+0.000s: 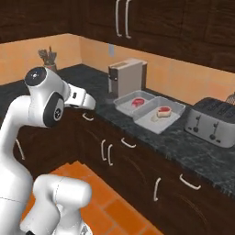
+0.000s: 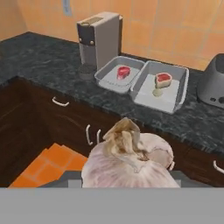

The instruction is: Place one garlic and one steak in each tupperware on the nearby counter, to pack two identical lunches.

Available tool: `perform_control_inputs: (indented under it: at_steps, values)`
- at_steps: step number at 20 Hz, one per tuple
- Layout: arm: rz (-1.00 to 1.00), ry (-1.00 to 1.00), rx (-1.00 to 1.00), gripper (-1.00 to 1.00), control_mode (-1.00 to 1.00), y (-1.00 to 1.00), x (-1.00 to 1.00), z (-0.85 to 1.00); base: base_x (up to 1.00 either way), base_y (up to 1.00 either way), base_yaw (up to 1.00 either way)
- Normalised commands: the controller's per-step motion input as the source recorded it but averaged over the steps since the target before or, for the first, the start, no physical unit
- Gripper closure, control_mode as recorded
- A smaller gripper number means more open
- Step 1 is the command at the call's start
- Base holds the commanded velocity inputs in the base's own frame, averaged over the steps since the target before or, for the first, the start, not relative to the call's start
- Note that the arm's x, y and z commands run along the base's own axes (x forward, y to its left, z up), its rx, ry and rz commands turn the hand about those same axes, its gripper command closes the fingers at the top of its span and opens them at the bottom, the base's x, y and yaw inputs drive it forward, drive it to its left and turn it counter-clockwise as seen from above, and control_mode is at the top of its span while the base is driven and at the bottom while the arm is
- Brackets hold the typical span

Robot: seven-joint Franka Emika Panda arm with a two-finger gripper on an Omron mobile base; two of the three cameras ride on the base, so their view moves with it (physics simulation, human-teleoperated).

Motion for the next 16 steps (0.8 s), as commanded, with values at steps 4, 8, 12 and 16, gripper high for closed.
perform_control_inputs:
  at_steps: [4, 8, 12, 16]
  values:
    - [0.00, 0.00, 0.00, 1.00, 1.00, 0.00, 0.00, 0.00, 1.00, 0.34, -0.61]
    - [0.00, 0.00, 0.00, 1.00, 1.00, 0.00, 0.00, 0.00, 1.00, 0.82, -0.48]
    - [0.00, 0.00, 0.00, 1.00, 1.00, 0.00, 0.00, 0.00, 0.92, 0.83, -0.29]
    - [0.00, 0.00, 0.00, 1.00, 1.00, 0.00, 0.00, 0.00, 0.76, 0.08, -0.43]
